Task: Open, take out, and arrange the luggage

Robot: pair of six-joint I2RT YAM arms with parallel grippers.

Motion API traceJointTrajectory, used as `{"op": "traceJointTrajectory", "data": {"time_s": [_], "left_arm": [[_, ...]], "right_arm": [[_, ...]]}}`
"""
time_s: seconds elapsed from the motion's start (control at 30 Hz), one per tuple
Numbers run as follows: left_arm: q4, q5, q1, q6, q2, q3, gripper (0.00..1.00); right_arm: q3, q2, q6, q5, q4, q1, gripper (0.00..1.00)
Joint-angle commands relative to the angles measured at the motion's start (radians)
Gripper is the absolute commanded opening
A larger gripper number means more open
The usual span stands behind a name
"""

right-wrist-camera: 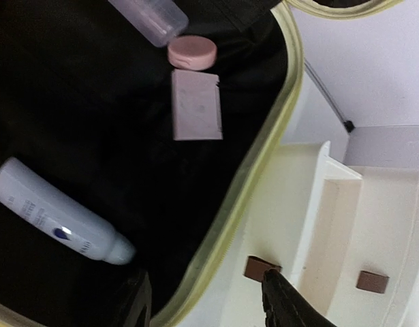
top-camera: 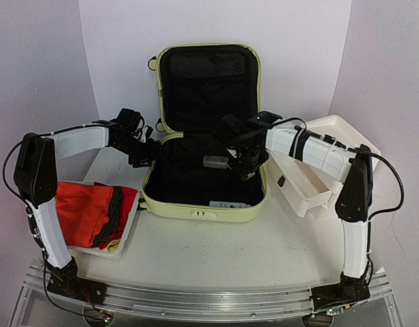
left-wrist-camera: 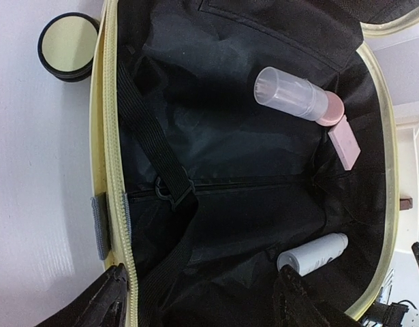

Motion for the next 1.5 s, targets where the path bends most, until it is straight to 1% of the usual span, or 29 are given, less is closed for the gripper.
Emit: {"op": "traceJointTrajectory", "data": {"time_s": [0.0, 0.2, 0.33, 0.53, 0.67, 0.73, 0.8, 0.97, 1.03, 1.07, 1.1, 1.17, 1.2, 1.23, 1.27, 1.3, 1.47], "left_arm": [[0.043, 0.04, -0.03, 0.043, -0.12, 0.01, 0.73], [0.043, 0.014, -0.03, 0.072, -0.247, -0.089, 0.73], [0.038, -0.003, -0.031, 0.084, -0.347, -0.151, 0.74], [0.038, -0.019, -0.031, 0.103, -0.477, -0.246, 0.74], [0.038, -0.04, -0.031, 0.107, -0.522, -0.279, 0.74], [0.037, -0.042, -0.029, 0.109, -0.527, -0.285, 0.74], [0.036, -0.043, -0.03, 0.11, -0.521, -0.283, 0.73], [0.033, -0.034, -0.03, 0.103, -0.492, -0.261, 0.73], [0.031, -0.024, -0.031, 0.1, -0.485, -0.253, 0.73], [0.029, -0.021, -0.03, 0.099, -0.485, -0.251, 0.73], [0.029, -0.021, -0.03, 0.099, -0.485, -0.251, 0.73], [0.027, -0.023, -0.03, 0.102, -0.488, -0.251, 0.73], [0.026, -0.024, -0.031, 0.103, -0.488, -0.251, 0.73], [0.024, -0.023, -0.03, 0.104, -0.49, -0.25, 0.73], [0.023, -0.022, -0.03, 0.104, -0.491, -0.249, 0.73], [0.022, -0.023, -0.031, 0.104, -0.49, -0.248, 0.73], [0.02, -0.018, -0.03, 0.096, -0.507, -0.249, 0.73]], "right_arm": [[0.123, 0.062, -0.032, -0.206, 0.068, -0.023, 0.61], [0.195, 0.151, -0.058, -0.445, 0.146, -0.137, 0.76], [0.269, 0.236, -0.088, -0.506, 0.166, -0.201, 0.83], [0.395, 0.381, -0.162, -0.496, 0.17, -0.257, 0.86], [0.474, 0.475, -0.207, -0.435, 0.169, -0.269, 0.89], [0.507, 0.522, -0.23, -0.377, 0.17, -0.27, 0.9], [0.538, 0.561, -0.23, -0.322, 0.17, -0.27, 0.93], [0.566, 0.628, -0.192, -0.267, 0.169, -0.27, 0.93], [0.561, 0.638, -0.157, -0.253, 0.163, -0.27, 0.92], [0.554, 0.636, -0.142, -0.254, 0.16, -0.269, 0.89], [0.542, 0.63, -0.128, -0.264, 0.158, -0.269, 0.84], [0.512, 0.598, -0.107, -0.298, 0.158, -0.269, 0.71], [0.496, 0.573, -0.087, -0.312, 0.162, -0.269, 0.63], [0.478, 0.546, -0.065, -0.327, 0.171, -0.269, 0.52], [0.462, 0.517, -0.052, -0.338, 0.182, -0.269, 0.45], [0.447, 0.487, -0.045, -0.349, 0.189, -0.268, 0.43], [0.384, 0.322, -0.04, -0.379, 0.213, -0.251, 0.43]]}}
